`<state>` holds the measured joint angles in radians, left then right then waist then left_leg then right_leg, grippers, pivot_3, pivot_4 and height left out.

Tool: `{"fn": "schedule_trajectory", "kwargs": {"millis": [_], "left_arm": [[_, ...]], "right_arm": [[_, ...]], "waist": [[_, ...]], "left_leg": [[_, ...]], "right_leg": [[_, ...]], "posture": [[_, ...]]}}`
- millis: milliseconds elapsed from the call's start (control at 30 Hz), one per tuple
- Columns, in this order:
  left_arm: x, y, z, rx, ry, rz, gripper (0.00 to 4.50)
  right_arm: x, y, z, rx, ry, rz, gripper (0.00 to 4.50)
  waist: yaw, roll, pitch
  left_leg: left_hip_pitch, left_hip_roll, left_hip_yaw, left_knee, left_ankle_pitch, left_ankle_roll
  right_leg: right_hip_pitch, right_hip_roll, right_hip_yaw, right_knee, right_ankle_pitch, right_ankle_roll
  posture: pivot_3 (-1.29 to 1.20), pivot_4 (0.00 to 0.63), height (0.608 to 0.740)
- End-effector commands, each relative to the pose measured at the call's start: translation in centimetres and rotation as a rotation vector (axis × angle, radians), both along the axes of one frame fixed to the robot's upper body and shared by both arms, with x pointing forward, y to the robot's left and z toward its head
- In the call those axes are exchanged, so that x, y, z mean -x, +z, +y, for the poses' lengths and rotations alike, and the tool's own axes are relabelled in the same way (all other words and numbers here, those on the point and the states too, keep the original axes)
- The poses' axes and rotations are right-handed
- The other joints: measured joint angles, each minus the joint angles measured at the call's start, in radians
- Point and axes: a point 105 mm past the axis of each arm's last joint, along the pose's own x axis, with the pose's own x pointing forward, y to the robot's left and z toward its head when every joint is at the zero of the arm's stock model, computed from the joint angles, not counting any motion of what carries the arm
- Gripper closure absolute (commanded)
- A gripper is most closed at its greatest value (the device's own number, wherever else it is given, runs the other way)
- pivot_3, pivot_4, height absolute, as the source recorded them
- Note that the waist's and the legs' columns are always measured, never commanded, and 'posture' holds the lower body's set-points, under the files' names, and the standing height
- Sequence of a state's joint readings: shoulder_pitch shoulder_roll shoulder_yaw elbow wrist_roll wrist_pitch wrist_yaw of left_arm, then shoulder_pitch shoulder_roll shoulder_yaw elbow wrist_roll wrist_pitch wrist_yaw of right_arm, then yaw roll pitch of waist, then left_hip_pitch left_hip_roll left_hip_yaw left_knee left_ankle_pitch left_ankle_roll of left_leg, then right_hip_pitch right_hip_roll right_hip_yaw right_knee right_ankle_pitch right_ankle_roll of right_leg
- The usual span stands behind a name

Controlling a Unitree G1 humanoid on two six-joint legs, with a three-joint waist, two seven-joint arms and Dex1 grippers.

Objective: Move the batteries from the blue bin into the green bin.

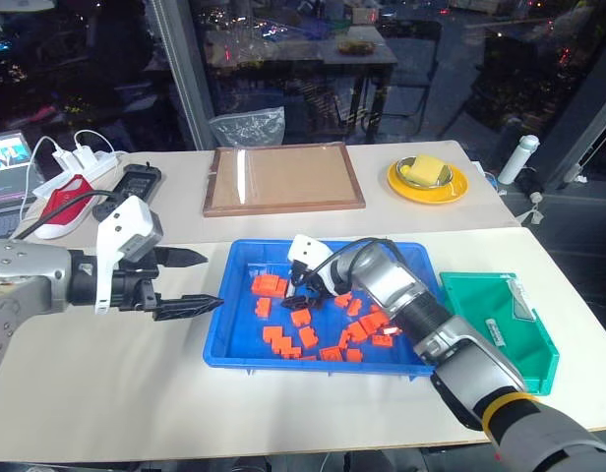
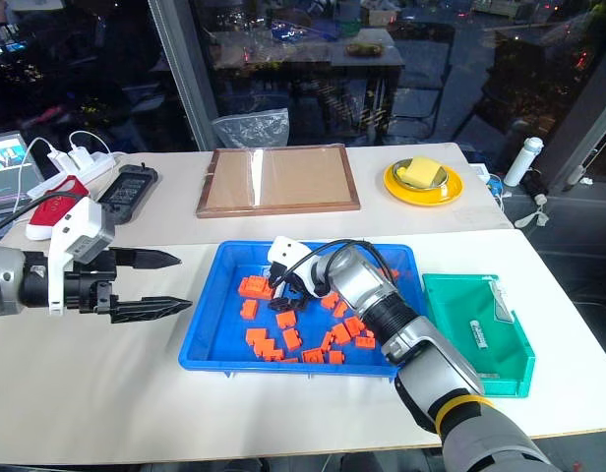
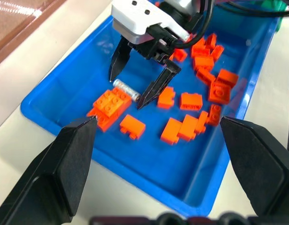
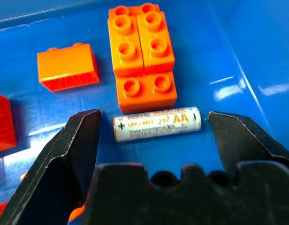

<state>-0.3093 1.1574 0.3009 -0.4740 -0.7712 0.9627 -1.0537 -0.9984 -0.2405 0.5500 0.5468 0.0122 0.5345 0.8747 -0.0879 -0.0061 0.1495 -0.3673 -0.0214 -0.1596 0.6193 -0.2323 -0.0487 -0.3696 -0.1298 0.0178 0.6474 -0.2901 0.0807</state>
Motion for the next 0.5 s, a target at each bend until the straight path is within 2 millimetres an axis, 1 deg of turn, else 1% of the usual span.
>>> {"fn": "schedule_trajectory", "kwargs": {"millis": [33,100,133,200,300,333,400,433,500], "left_arm": [[0.4,1.1,-0.2,-0.009,-0.019,-0.047,0.00],[0.4,1.1,-0.4,-0.003,-0.026,-0.049,0.00],[0.4,1.2,-0.5,0.004,-0.033,-0.049,0.00],[0.4,1.2,-0.9,0.020,-0.053,-0.045,0.00],[0.3,0.8,-1.6,0.031,-0.091,-0.029,0.00],[0.0,0.8,-2.0,0.039,-0.110,-0.030,0.00],[-0.4,1.0,-2.9,0.064,-0.148,-0.038,0.00],[-0.6,1.1,-3.3,0.078,-0.168,-0.039,0.00],[-0.9,1.2,-4.2,0.105,-0.209,-0.034,0.00]], "right_arm": [[0.1,0.6,0.4,-0.021,0.022,0.008,1.02],[0.2,1.0,0.2,-0.031,0.025,0.004,1.74],[0.2,1.5,0.0,-0.045,0.022,0.002,1.98],[0.6,3.2,-0.2,-0.108,0.026,0.008,2.00],[2.3,7.0,-0.5,-0.231,0.087,0.017,2.00],[3.2,8.9,-1.2,-0.268,0.110,0.009,2.00],[4.8,11.5,-3.2,-0.296,0.129,-0.010,2.00],[5.4,12.2,-4.2,-0.296,0.122,-0.019,2.00],[6.0,12.9,-6.4,-0.275,0.070,-0.039,2.00]], "waist": [[-0.002,0.000,0.000],[-0.005,0.000,0.000],[-0.005,0.000,0.000],[-0.004,0.000,0.000],[-0.001,0.000,0.000],[-0.002,0.000,0.000],[0.008,0.000,0.000],[0.014,0.000,0.000],[0.024,0.000,0.000]], "left_leg": [[0.000,0.000,0.000,-0.001,0.001,-0.001],[0.000,0.000,0.000,-0.003,0.002,-0.003],[0.000,0.000,0.000,-0.003,0.002,-0.003],[0.000,0.000,0.000,-0.003,0.002,-0.003],[-0.001,0.000,0.000,-0.003,0.002,-0.003],[-0.001,0.000,0.000,-0.003,0.002,-0.003],[-0.002,0.000,0.000,-0.003,0.002,-0.003],[-0.002,0.000,0.000,-0.003,0.002,-0.003],[-0.002,0.000,0.000,-0.003,0.002,-0.003]], "right_leg": [[0.000,0.000,0.000,0.000,0.000,0.000],[0.000,0.000,0.000,0.000,0.000,0.000],[0.000,0.000,0.000,0.000,0.000,0.000],[0.000,0.000,0.000,0.000,0.000,0.000],[0.000,0.000,0.000,0.000,0.000,0.000],[0.000,0.000,0.000,0.000,0.000,0.000],[0.000,0.000,0.000,0.000,0.000,0.000],[0.000,0.000,0.000,0.000,0.000,0.000],[0.001,0.000,0.000,-0.002,0.000,0.000]], "posture": [[0.00,0.150,0.740],[0.00,0.150,0.740],[0.00,0.150,0.740],[0.00,0.150,0.740],[0.00,0.150,0.740],[0.00,0.150,0.740],[0.00,0.150,0.740],[0.00,0.150,0.740],[0.00,0.150,0.740]]}}
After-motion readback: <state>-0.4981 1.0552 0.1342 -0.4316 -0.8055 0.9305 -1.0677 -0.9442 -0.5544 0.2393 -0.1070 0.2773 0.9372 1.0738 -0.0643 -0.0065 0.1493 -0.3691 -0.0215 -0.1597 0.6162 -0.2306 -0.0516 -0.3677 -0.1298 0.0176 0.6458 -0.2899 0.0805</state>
